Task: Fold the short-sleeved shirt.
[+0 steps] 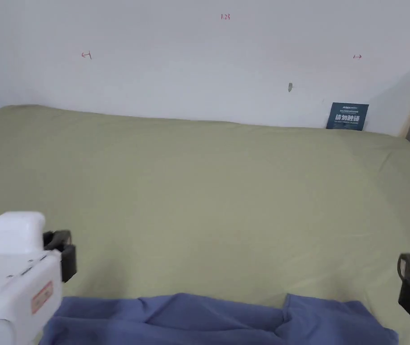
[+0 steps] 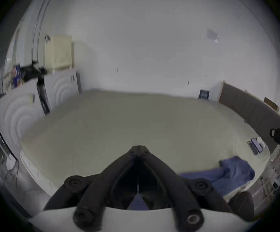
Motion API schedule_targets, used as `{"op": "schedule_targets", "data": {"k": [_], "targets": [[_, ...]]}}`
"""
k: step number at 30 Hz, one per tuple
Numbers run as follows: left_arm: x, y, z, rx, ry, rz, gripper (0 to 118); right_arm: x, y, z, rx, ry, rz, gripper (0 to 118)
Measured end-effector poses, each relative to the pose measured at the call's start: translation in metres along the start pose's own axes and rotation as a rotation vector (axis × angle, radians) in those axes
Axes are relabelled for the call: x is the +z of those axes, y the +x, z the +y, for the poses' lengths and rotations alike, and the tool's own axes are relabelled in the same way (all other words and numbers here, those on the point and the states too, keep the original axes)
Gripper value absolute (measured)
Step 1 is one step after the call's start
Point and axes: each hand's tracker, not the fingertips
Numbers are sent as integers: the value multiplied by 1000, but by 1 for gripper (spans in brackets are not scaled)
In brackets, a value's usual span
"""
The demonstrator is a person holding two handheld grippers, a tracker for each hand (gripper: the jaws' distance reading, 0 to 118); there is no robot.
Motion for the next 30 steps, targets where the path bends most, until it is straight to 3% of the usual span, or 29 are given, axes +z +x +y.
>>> {"op": "schedule_targets", "data": {"k": [6, 15, 19, 23, 27, 30], "targets": [[47, 63, 18, -7, 272, -7, 0, 19, -72, 30, 12, 153, 32, 1], [52, 55, 23, -39, 275, -3, 0, 25, -92, 36, 30, 192, 29, 1], [21, -1, 33, 117, -14, -230, 0, 24, -96, 32, 15, 177, 44, 1], [-44, -82, 3, 392, -412, -466, 0, 25, -103, 25, 10, 156, 60, 1], [-102, -149, -42, 486, -620, -401, 0, 20, -115, 19, 38, 118, 82, 1], [-129, -183, -70, 579, -711, -462, 0, 15, -122, 15, 46, 98, 87, 1]]}}
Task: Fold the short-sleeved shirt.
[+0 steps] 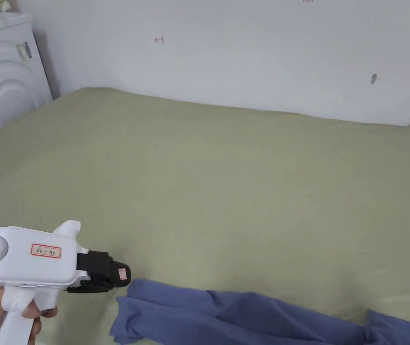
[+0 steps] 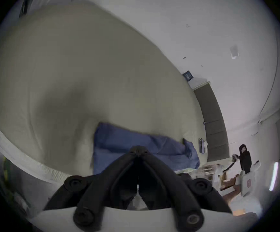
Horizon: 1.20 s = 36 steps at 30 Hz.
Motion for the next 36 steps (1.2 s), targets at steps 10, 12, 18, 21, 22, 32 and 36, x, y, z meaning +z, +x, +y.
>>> {"op": "schedule_targets", "data": {"k": [10, 12, 18, 21, 22, 32, 36], "targets": [[-32, -33, -8, -4, -93, -64, 93, -15, -6, -13, 21, -73, -4, 1], [-45, -35, -11, 21, -153, -150, 118, -16, -4, -13, 20, -80, -9, 1], [-76, -47, -16, 133, -229, -232, 116, -19, -1, -13, 15, -96, -22, 1], [-92, -43, -26, 133, -247, -282, 116, -18, 0, -13, 17, -98, -27, 1], [-93, -41, -26, 127, -244, -277, 116, -18, 1, -13, 17, -99, -26, 1], [-81, -46, -29, 157, -187, -210, 6, -7, 12, -8, -17, -84, -19, 1], [-57, -38, -26, 157, -119, -203, 6, -3, 17, -5, -25, -65, -25, 1]]}}
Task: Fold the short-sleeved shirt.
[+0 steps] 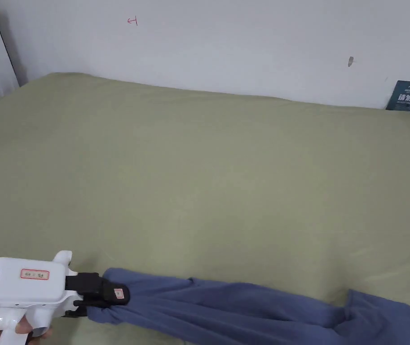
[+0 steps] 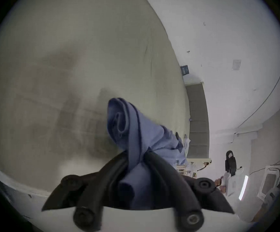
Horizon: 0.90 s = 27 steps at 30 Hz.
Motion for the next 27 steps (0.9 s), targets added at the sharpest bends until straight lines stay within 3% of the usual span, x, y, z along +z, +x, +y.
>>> {"op": "schedule_targets", "data": {"k": [9, 13, 20, 27], "targets": [[87, 16, -1, -37, 152, 99, 6, 8, 15, 3, -23, 27, -17, 1], [82, 63, -9, -151, 141, 150, 6, 10, 21, 3, -30, 31, -23, 1], [18, 182, -41, -432, 48, 260, 6, 24, 33, -1, -47, 32, -33, 1], [-102, 227, -73, -605, -104, 390, 6, 35, 47, -20, -57, 3, -55, 1]]}}
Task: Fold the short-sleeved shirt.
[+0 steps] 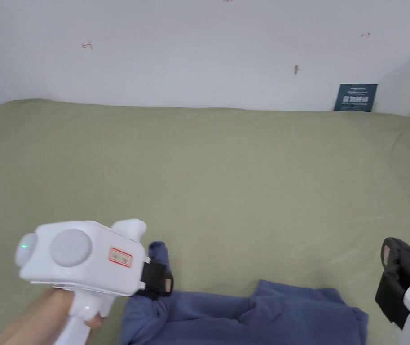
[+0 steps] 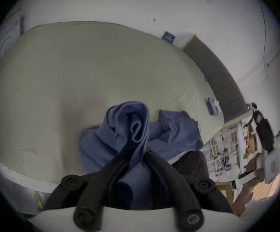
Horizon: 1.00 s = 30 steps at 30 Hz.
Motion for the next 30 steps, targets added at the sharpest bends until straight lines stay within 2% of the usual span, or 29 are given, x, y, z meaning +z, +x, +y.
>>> {"op": "schedule_targets", "data": {"k": [4, 5, 6, 7, 8, 12, 13, 14, 15, 16, 17, 18, 23, 28, 30], "targets": [[-68, 38, -5, -73, -76, 44, 8, 0, 11, -9, -1, -31, -23, 1], [-85, 44, -7, -110, -87, 82, 36, 0, 14, -12, -2, -39, -29, 1], [-100, 48, -10, -134, -97, 85, 78, 0, 18, -13, -9, -49, -33, 1], [-112, 53, -14, -125, -102, 56, 114, 0, 21, -15, -16, -56, -37, 1], [-123, 53, -17, -103, -122, 6, 117, -1, 23, -16, -22, -59, -45, 1], [-100, 44, -22, 25, -72, -78, 105, -3, 31, -17, -25, -72, -63, 1], [-90, 38, -22, 28, -45, -81, 98, -5, 33, -17, -28, -74, -63, 1], [-79, 30, -23, 46, -16, -78, 77, -7, 33, -17, -34, -74, -63, 1], [-65, 23, -15, 81, 15, -74, 77, -8, 33, -17, -43, -73, -61, 1], [-56, 12, -16, 114, 40, -84, 69, -10, 32, -18, -50, -74, -56, 1], [-51, 1, -17, 150, 54, -103, 44, -11, 31, -18, -55, -74, -51, 1], [-50, -8, -19, 174, 61, -109, 0, -12, 30, -18, -56, -75, -46, 1], [-90, -23, -15, 314, -15, -245, 0, -15, 24, -18, -54, -81, -22, 1], [-164, 18, -35, 263, -108, -222, 0, -13, 22, -18, -42, -92, -22, 1], [-177, 22, -39, 265, -105, -267, 0, -12, 21, -18, -33, -100, -27, 1]]}}
